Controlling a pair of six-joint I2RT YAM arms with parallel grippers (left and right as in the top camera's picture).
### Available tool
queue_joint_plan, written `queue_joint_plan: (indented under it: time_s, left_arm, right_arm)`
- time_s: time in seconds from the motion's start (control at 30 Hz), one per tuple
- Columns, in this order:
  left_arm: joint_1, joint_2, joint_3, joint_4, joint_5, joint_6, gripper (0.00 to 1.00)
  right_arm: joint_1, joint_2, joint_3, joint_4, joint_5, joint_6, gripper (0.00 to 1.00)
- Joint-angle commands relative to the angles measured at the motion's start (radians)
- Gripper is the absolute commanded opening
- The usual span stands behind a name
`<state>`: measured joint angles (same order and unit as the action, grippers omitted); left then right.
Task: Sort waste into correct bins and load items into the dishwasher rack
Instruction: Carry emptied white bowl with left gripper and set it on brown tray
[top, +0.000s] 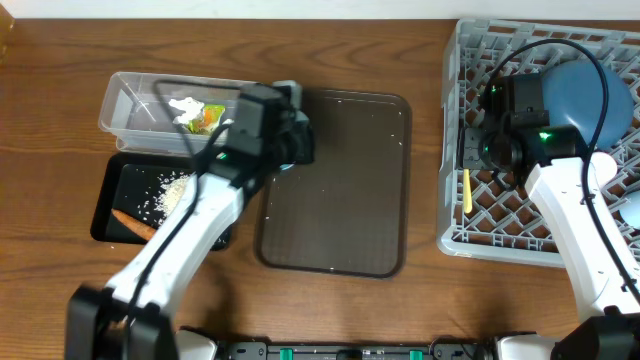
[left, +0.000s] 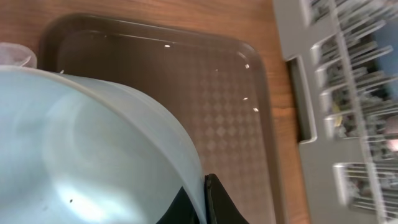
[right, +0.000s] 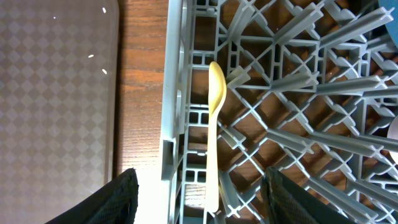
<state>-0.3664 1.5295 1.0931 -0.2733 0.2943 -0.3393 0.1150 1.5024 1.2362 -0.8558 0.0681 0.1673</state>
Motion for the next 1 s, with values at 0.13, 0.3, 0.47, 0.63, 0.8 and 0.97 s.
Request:
queue_joint_plan:
  time_s: [0.13, 0.3, 0.47, 0.63, 0.8, 0.97]
  left_arm:
    - [-0.105, 0.181, 0.063, 0.048, -0.105, 0.066, 0.06]
    - [-0.179, 0.277, 0.063, 0.082, -0.105, 0.066, 0.06]
    - [-0.236, 0.31, 0.063, 0.1, -0.114, 0.066, 0.07]
    - [-0.26, 0.329, 0.063, 0.098, -0.15, 0.066, 0.11]
    - [-0.244, 0.307, 0.063, 0.1, -0.15, 0.066, 0.17]
    - [-0.193, 0.246, 0.063, 0.07, -0.15, 0.066, 0.4]
  right_arm:
    - [-0.005, -0.004, 0.01, -0.001, 0.01, -0.004, 0.63]
    - [-0.005, -0.004, 0.01, 0.0, 0.01, -0.004, 0.63]
    - [-0.005, -0.004, 0.01, 0.0, 0.01, -0.004, 0.63]
    - [-0.005, -0.004, 0.01, -0.001, 0.01, -0.004, 0.63]
    - [-0.005, -0.004, 0.01, 0.001, 0.01, -0.004, 0.65]
    - [-0.005, -0.004, 0.01, 0.05, -0.019, -0.004, 0.73]
